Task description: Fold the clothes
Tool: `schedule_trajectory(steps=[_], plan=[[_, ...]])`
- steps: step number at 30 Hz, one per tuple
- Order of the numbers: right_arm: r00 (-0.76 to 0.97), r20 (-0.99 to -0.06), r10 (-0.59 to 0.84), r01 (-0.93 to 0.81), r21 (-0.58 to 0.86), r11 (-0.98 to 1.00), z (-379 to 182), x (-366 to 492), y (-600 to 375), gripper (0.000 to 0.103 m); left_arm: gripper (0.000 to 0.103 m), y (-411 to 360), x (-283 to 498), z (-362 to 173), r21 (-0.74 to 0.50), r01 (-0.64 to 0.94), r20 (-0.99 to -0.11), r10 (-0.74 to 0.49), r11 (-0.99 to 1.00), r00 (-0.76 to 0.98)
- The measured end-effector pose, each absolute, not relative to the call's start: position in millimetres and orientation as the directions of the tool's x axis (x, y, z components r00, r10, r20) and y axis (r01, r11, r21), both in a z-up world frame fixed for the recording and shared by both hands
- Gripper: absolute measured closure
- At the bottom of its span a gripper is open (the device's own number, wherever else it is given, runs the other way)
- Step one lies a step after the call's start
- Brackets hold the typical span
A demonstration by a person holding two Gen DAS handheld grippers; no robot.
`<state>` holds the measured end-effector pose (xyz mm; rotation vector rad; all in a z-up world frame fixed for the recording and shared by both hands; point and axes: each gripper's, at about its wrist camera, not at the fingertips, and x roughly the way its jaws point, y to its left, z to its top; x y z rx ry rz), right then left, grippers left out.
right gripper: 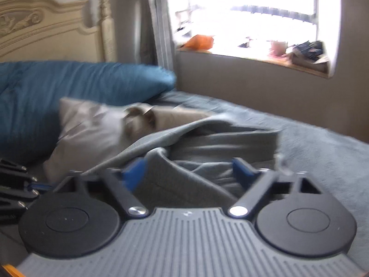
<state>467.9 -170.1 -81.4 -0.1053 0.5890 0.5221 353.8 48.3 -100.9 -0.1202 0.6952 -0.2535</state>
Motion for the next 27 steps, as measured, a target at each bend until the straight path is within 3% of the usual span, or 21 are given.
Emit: schedule_trajectory(steps=[5,9,10,16,19,22,24,26,27], plan=[[0.629,-0.666,0.401,-0.516,0.028,0.856,-128.1,467.8,-148.6,0.020,0.101,48.5,330.5,-106.0,-0.171,0.197,-0.619,-0.261,0.965,0.741],[0.620,-0.681,0.389,-0.462,0.083,0.883,-137.7,450.4,-152.6,0.083,0.103,48.5,318.4,-107.3,-0.139,0.201,-0.621,-0.244,0.970,0.745],[0.619,-0.679,0.395,-0.439,0.118,0.891,-136.3,445.2,-158.3,0.088,0.103,49.3,315.5,-107.2,-0.136,0.203,-0.620,-0.243,0.970,0.746],[0.592,-0.644,0.485,-0.390,0.297,0.871,-126.0,400.2,-191.8,0.103,0.103,53.9,293.2,-110.0,-0.127,0.210,-0.637,-0.242,0.969,0.732],[0.555,-0.631,0.543,-0.414,0.356,0.838,-122.6,374.7,-200.7,0.103,0.102,56.6,284.6,-110.8,-0.194,0.235,-0.649,-0.304,0.952,0.697],[0.527,-0.642,0.557,-0.451,0.345,0.823,-120.2,350.4,-197.8,0.103,0.085,52.5,279.8,-112.3,-0.223,0.256,-0.652,-0.339,0.941,0.678],[0.533,-0.646,0.546,-0.469,0.311,0.826,-119.7,336.6,-195.1,0.103,0.050,46.8,280.8,-114.1,-0.202,0.259,-0.642,-0.328,0.944,0.694],[0.567,-0.638,0.521,-0.465,0.274,0.842,-117.4,330.9,-194.1,0.101,0.038,39.8,286.3,-114.5,-0.164,0.254,-0.627,-0.299,0.953,0.720],[0.587,-0.632,0.507,-0.458,0.256,0.851,-116.3,329.3,-194.4,0.100,0.037,36.2,290.7,-114.6,-0.146,0.252,-0.620,-0.287,0.957,0.730]])
